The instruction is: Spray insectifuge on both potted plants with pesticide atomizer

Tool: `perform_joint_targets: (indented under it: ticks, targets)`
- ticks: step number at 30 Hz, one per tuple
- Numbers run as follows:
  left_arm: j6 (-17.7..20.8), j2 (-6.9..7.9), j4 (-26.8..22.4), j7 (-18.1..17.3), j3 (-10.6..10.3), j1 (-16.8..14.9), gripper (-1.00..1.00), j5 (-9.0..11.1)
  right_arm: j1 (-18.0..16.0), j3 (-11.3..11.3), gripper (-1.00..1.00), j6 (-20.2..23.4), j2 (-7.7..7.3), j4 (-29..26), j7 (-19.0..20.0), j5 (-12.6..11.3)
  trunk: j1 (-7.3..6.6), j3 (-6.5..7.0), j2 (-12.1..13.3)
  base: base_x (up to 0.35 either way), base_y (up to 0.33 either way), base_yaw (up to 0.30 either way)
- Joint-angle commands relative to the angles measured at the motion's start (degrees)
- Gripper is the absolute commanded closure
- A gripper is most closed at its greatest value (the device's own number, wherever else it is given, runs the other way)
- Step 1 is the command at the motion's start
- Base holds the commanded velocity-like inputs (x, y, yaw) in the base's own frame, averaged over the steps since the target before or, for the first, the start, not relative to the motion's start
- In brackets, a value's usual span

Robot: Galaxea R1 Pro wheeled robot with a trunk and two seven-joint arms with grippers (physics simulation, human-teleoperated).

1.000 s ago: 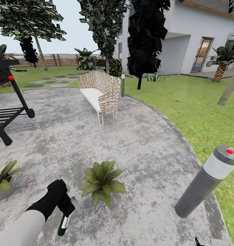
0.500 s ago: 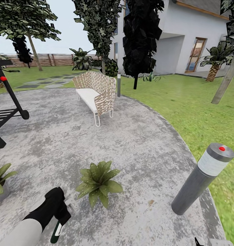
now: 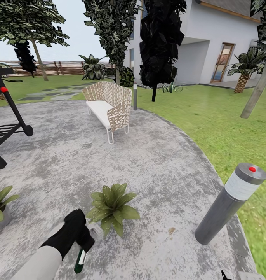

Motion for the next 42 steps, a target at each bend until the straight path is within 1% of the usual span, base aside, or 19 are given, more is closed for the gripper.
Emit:
perform_joint_targets:
  ticks: [1, 2, 3, 5, 6, 7, 8, 9, 10, 11, 13, 15, 19, 22, 30, 35, 39, 40, 42]
  targets:
    - [0.7, -0.3, -0.15, -2.04, -0.33, -1.06, 1.0, -0.62, -0.04, -0.49, -1.0, -0.22, -0.01, 0.06, 0.12, 0.46, -0.01, -0.06, -0.02, 0.0, 0.0, 0.0]
    - [0.89, -0.41, -0.15, -3.75, -0.95, -1.72, 1.0, -0.65, -0.04, -0.49, -1.0, -0.23, -0.01, 0.06, 0.12, 0.46, -0.01, -0.06, -0.02, 0.0, 0.0, 0.0]
    - [1.08, -0.39, -0.16, -7.23, -3.13, -2.69, 1.0, -0.77, -0.04, -0.49, -1.0, -0.24, -0.01, 0.06, 0.12, 0.46, -0.01, -0.06, -0.02, 0.0, 0.0, 0.0]
    - [1.31, -0.2, -0.15, -12.68, -7.84, -4.31, 1.0, -1.48, -0.04, -0.49, -1.0, -0.22, -0.01, 0.06, 0.12, 0.46, -0.01, -0.06, -0.02, 0.0, 0.0, 0.0]
    - [2.56, -0.06, -0.18, -18.75, -12.24, -6.24, 1.0, -3.08, -0.04, -0.49, -1.0, -0.25, -0.01, 0.06, 0.12, 0.46, -0.01, -0.06, -0.02, 0.0, 0.0, 0.0]
    - [4.0, -0.03, -0.29, -23.86, -14.36, -7.64, 1.0, -4.61, -0.04, -0.49, -1.0, -0.24, -0.01, 0.06, 0.12, 0.46, -0.01, -0.06, -0.02, 0.0, 0.0, 0.0]
    - [4.75, -0.09, -0.41, -27.17, -15.19, -8.6, 1.0, -5.75, -0.04, -0.51, -1.0, -0.25, -0.01, 0.06, 0.12, 0.46, -0.01, -0.06, -0.02, 0.0, 0.0, 0.0]
    - [5.41, -0.3, -0.53, -31.39, -15.95, -10.22, 1.0, -7.76, -0.04, -0.54, -1.0, -0.26, -0.06, 0.03, 0.12, 0.46, -0.01, -0.06, -0.02, 0.0, 0.0, 0.0]
    - [5.7, -0.45, -0.58, -33.44, -16.21, -11.29, 1.0, -9.32, -0.04, -0.56, -1.0, -0.26, -0.07, 0.02, 0.12, 0.46, -0.01, -0.06, -0.02, 0.0, 0.0, 0.0]
    - [5.97, -0.71, -0.62, -33.44, -16.44, -12.68, 1.0, -11.85, -0.04, -0.57, -1.0, -0.25, -0.09, 0.02, 0.12, 0.46, -0.01, -0.06, -0.02, 0.0, 0.0, 0.0]
    - [6.27, -1.67, -0.64, -33.44, -16.57, -14.46, 1.0, -15.13, -0.04, -0.58, -1.0, -0.25, -0.1, 0.01, 0.12, 0.46, -0.01, -0.06, -0.02, 0.0, 0.0, 0.0]
    - [6.37, -2.42, -0.65, -33.44, -16.59, -15.59, 1.0, -16.6, -0.04, -0.58, -1.0, -0.24, -0.14, -0.02, 0.12, 0.46, -0.01, -0.06, -0.02, 0.0, 0.0, 0.0]
    - [6.48, -2.57, -0.66, -33.44, -16.68, -16.27, 1.0, -17.35, -0.04, -0.57, -1.0, -0.27, -0.25, 0.03, 0.12, 0.46, -0.01, -0.06, -0.02, 0.0, 0.0, 0.0]
    - [6.51, -2.36, -0.64, -33.44, -16.68, -17.19, 1.0, -17.44, -0.04, -0.56, -1.0, -0.24, -0.27, 0.05, 0.12, 0.46, -0.01, -0.06, -0.02, 0.0, 0.0, 0.0]
    - [6.62, -2.89, -0.64, -33.44, -16.69, -18.62, 1.0, -17.48, -0.04, -0.58, -1.0, -0.27, -0.36, 0.01, 0.12, 0.46, -0.01, -0.06, -0.02, 0.0, 0.0, 0.0]
    - [8.59, -3.78, -0.66, -33.44, -16.67, -19.57, 1.0, -17.53, -0.04, -0.58, -1.0, -0.27, -0.46, -0.03, 0.12, 0.46, -0.01, -0.06, -0.02, 0.084, -0.056, 0.0]
    - [8.85, -4.57, -0.66, -33.44, -16.68, -19.62, 1.0, -17.62, -0.04, -0.54, -1.0, -0.27, -0.6, 0.04, 0.23, 0.46, -0.01, -0.06, -0.02, 0.142, -0.209, 0.0]
    - [8.86, -4.62, -0.66, -33.44, -16.71, -19.62, 1.0, -17.72, -0.04, -0.52, -1.0, -0.27, -0.61, 0.05, 0.26, 0.46, -0.01, -0.06, -0.02, 0.016, -0.252, 0.0]
    - [8.88, -4.68, -0.66, -33.44, -16.7, -19.63, 1.0, -19.02, -0.04, -0.5, -1.0, -0.27, -0.62, 0.05, 0.29, 0.46, -0.01, -0.06, -0.02, -0.117, -0.234, 0.0]
